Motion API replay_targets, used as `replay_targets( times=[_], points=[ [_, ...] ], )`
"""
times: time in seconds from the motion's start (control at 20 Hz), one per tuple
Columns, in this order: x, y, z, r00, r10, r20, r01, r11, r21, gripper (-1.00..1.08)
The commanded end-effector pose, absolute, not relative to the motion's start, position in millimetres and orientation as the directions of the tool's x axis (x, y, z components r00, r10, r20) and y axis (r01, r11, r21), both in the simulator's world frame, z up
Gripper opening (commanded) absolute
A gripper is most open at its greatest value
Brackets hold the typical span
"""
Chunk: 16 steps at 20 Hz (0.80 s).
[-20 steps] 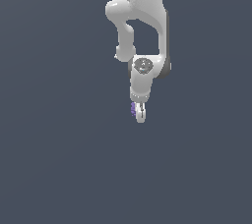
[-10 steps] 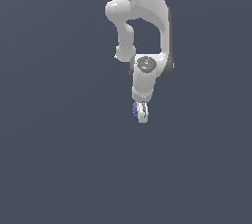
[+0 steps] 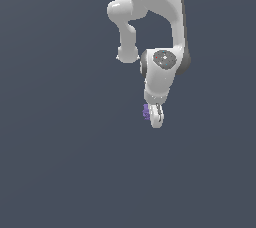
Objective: Pick up the object and move it to a goal position.
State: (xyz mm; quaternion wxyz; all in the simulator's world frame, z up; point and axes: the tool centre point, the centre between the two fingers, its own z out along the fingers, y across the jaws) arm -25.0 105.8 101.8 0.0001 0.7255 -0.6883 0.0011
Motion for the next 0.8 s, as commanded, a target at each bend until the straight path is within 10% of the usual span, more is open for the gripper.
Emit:
replay_targets(
  times=[0.0, 0.75],
  points=[
    [-13, 118, 118, 0.052, -0.999, 0.002, -0.999, -0.052, -0.001, -1.0],
    [51, 181, 198, 0.053, -0.999, 0.002, -0.999, -0.053, 0.0, -1.0]
  ],
)
